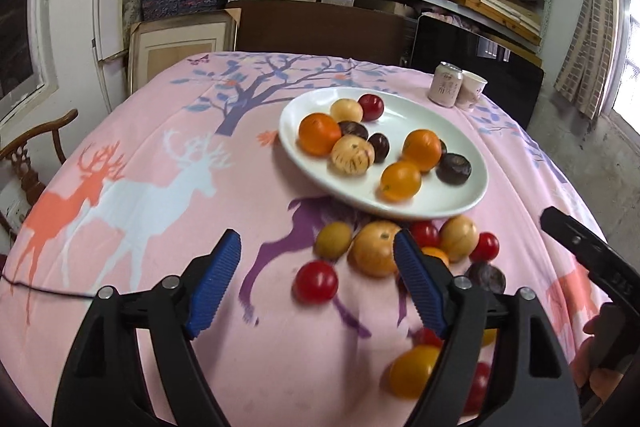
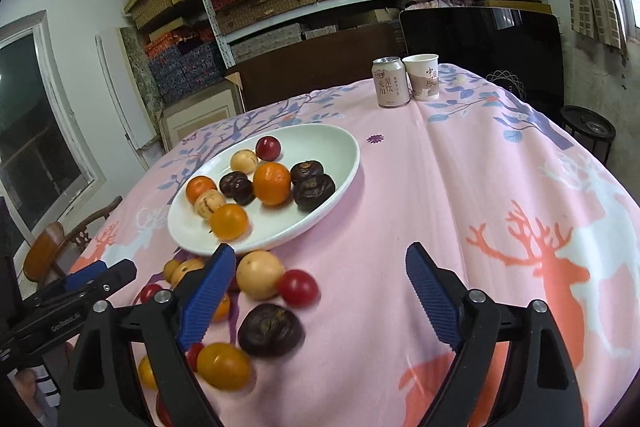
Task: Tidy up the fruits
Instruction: 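Move the left tool to a yellow round fruit and close on it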
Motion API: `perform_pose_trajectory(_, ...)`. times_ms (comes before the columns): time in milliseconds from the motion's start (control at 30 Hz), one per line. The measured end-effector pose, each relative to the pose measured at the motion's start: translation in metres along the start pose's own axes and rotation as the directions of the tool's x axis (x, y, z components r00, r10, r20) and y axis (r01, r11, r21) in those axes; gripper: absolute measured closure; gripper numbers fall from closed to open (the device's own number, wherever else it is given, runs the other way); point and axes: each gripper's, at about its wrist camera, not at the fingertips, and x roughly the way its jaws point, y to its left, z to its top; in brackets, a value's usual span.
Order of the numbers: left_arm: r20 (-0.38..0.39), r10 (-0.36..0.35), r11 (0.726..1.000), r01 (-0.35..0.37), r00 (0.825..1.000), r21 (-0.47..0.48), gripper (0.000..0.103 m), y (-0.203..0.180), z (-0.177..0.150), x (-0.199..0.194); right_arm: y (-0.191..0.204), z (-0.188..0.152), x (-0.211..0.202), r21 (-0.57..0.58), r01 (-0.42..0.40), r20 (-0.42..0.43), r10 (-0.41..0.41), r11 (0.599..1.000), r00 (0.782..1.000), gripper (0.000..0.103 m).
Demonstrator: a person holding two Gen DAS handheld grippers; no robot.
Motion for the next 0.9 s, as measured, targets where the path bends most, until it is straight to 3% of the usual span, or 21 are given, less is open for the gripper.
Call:
perform_pose_trajectory(67, 0.002, 0.007, 1.000, -0.007, 1.000, 0.005, 0.022, 0.001, -0.006, -0.004, -0.002, -0.005, -0.003, 0.010, -0.005, -0.001, 0.005, 1.000, 1.000, 0.009)
perform_pose_trajectory(533, -0.018, 0.027, 0.999, -0.027, 0.999, 0.030, 0.018, -0.003, -0.022, -0.010, -0.007, -0.009, 0.003, 0.048, 0.006, -0.031, -0.004, 0.999, 1.000, 0.009)
perform_pose_trajectory(767, -0.039, -0.058, 0.998, 0.057, 0.998, -0.015, 0.011, 0.012, -0.030, -0.018, -0.015, -0.009, 0.006, 0.091, 0.003, -0.052, 0.002, 0.996, 0.999, 0.009)
perform_pose_trajectory(900, -0.075, -0.078, 0.997, 0.079, 0.994, 0.016, 0.011, 0.012, -0.040, -0.024, -0.023, -0.009, 0.009, 0.138, -0.009, -0.070, 0.018, 0.990, 0.997, 0.008)
